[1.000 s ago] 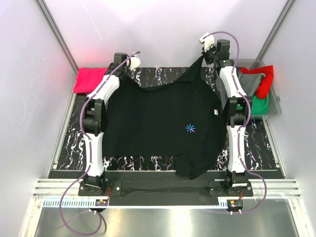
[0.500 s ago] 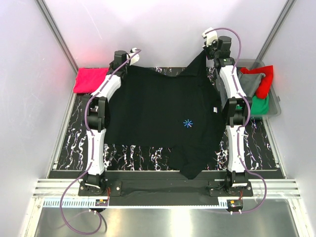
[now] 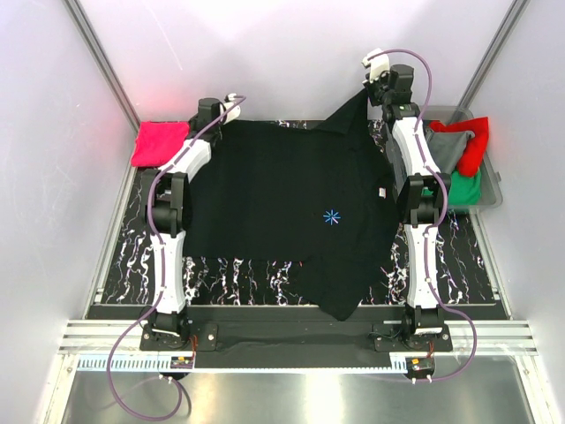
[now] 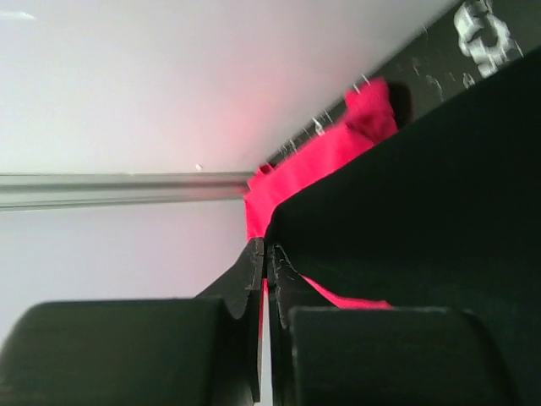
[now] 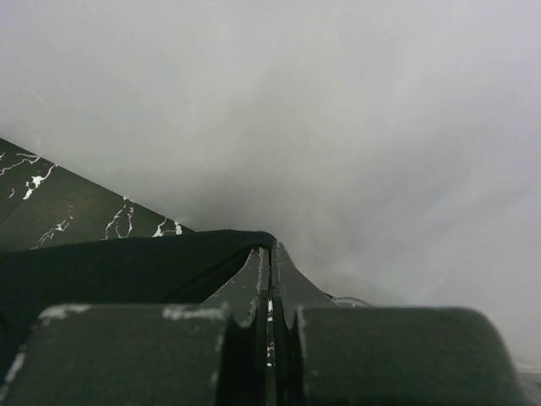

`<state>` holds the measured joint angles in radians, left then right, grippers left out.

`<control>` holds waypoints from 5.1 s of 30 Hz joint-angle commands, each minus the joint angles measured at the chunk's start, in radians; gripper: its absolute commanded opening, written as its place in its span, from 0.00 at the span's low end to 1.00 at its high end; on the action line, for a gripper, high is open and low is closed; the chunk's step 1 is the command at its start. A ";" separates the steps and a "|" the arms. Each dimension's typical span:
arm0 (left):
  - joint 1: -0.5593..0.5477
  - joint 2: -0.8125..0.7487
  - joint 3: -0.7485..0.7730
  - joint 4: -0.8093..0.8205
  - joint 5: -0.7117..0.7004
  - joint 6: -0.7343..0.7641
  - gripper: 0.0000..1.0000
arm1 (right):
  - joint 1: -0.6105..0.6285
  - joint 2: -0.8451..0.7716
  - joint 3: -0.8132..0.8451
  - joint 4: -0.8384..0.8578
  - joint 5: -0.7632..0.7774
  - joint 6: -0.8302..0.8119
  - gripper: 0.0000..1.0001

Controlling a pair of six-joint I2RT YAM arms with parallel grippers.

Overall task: Fold and stack the t-shirts
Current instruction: Flatten the tshirt out, then fold the tshirt

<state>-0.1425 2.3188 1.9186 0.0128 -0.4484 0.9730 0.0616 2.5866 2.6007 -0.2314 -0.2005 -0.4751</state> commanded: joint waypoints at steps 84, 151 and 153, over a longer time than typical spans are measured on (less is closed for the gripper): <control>0.058 -0.406 -0.489 -0.240 0.116 -0.051 0.00 | 0.064 -0.994 -1.122 -0.224 0.012 -0.059 0.00; 0.055 -0.228 -0.463 -0.519 0.218 -0.315 0.00 | 0.064 -0.938 -1.185 -0.276 -0.103 0.056 0.00; 0.055 -0.228 -0.464 -0.519 0.215 -0.315 0.00 | 0.064 -0.909 -1.165 -0.261 -0.093 0.069 0.00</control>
<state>-0.0940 2.0670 1.4273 -0.4877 -0.2401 0.6701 0.1192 1.6535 1.3743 -0.5205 -0.2821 -0.4347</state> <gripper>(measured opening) 0.009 0.011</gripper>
